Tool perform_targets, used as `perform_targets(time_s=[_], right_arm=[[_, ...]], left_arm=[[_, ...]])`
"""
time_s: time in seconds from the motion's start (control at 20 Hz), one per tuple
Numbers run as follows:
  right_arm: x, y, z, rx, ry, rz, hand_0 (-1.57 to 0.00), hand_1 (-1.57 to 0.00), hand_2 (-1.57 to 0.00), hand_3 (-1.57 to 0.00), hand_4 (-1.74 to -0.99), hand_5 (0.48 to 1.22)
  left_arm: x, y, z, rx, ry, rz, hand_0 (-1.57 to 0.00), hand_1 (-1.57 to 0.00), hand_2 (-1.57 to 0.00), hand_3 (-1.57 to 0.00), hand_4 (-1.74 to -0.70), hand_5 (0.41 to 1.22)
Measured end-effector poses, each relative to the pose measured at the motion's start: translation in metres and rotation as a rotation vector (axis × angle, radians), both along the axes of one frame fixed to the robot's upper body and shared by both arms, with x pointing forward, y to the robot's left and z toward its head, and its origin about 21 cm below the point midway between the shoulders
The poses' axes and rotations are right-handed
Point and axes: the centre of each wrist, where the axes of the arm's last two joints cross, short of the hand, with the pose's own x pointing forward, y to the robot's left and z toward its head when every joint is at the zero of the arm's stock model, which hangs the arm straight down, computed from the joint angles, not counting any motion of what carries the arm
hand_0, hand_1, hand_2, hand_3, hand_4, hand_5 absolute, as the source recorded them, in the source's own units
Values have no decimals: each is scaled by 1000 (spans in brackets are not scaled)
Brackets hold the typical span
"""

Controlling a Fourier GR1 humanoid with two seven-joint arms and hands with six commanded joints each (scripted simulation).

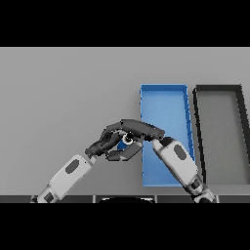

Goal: Pick up the blue pipe and place it into the blue bin.

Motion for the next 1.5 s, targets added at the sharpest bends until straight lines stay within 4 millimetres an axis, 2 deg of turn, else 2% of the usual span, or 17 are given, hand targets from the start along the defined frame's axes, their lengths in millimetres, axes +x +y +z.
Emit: perform_targets(time_s=[0.05, 0.1, 0.15, 0.25, 0.35, 0.4, 0.6, 0.65, 0.7, 0.8, 0.85, 0.9, 0.95, 1.1, 1.2, 1.35, 1.5], right_arm=[[1, 4, 0, 29, 11, 24, -1025, -1013, -1038, -868, -1530, 606], [-1, 5, -4, 48, 35, 65, -1134, -1124, -1145, -957, -1562, 666], [-3, 7, -3, 68, 53, 82, -1221, -1214, -1230, -1080, -1526, 728], [-1, 8, -8, 56, 107, 81, -1347, -1342, -1353, -1257, -1469, 905], [-2, 8, -13, 96, 101, 73, -1428, -1425, -1431, -1370, -1441, 1019], [-1, 7, -9, 78, 47, 67, -1456, -1454, -1459, -1410, -1447, 1059], [-3, 8, -8, 64, 8, 69, -1524, -1523, -1525, -1505, -1475, 1155], [-3, 8, -10, 74, 18, 64, -1533, -1533, -1534, -1518, -1480, 1168], [-3, 5, -11, 87, 28, 63, -1541, -1540, -1542, -1529, -1483, 1179], [-5, 6, -10, 94, 49, 60, -1552, -1551, -1552, -1544, -1488, 1194], [-6, 10, -9, 62, 58, 53, -1556, -1555, -1556, -1549, -1490, 1199], [-7, 9, -10, 55, 52, 53, -1559, -1558, -1559, -1554, -1491, 1204], [-6, 9, -9, 48, 51, 59, -1561, -1561, -1561, -1557, -1492, 1207], [-5, 9, -6, 102, 32, 81, -1566, -1566, -1566, -1564, -1495, 1214], [-9, 12, -9, 111, 23, 83, -1568, -1568, -1568, -1566, -1496, 1216], [-6, 8, -8, 107, -2, 72, -1569, -1569, -1569, -1569, -1493, 1219], [-6, 7, -6, 116, 14, 73, -1570, -1570, -1570, -1570, -1490, 1220]], left_arm=[[-2, -2, -2, -29, 0, 11, -935, -879, -863, -781, -1574, 1221], [-2, -4, -4, -34, -13, 33, -1063, -1017, -969, -939, -1607, 1221], [-2, -6, -3, -65, -10, 36, -1164, -1128, -1051, -1065, -1634, 1221], [0, -4, -4, -163, -6, 42, -1311, -1287, -1186, -1247, -1673, 1221], [1, -4, -3, -223, 5, 35, -1404, -1390, -1310, -1364, -1697, 1221], [2, -5, -2, -241, 5, 37, -1438, -1426, -1348, -1405, -1706, 1221], [2, -6, -2, -242, 7, 43, -1516, -1512, -1388, -1503, -1727, 1221], [2, -5, -3, -244, 13, 45, -1435, -1354, -1221, -1333, -1648, 1221], [3, -5, -4, -240, -12, 38, -1157, -1083, -977, -1066, -1535, 1221], [5, 1, -2, -177, -86, -4, -740, -693, -625, -682, -1307, 1221], [6, 3, -3, -138, -107, -39, -592, -554, -500, -546, -1216, 1221], [5, 4, -3, -110, -115, -56, -473, -443, -399, -436, -1143, 1187], [5, 6, -3, -98, -127, -66, -378, -354, -319, -349, -1088, 1113], [6, 5, -7, -49, -125, -28, -193, -181, -163, -178, -968, 849], [6, 7, -7, -10, -109, -12, -123, -115, -104, -114, -915, 735], [10, 8, -3, 2, -103, 2, -63, -59, -53, -58, -887, 638], [7, 8, -7, -12, -76, 1, -32, -30, -27, -29, -889, 587]])
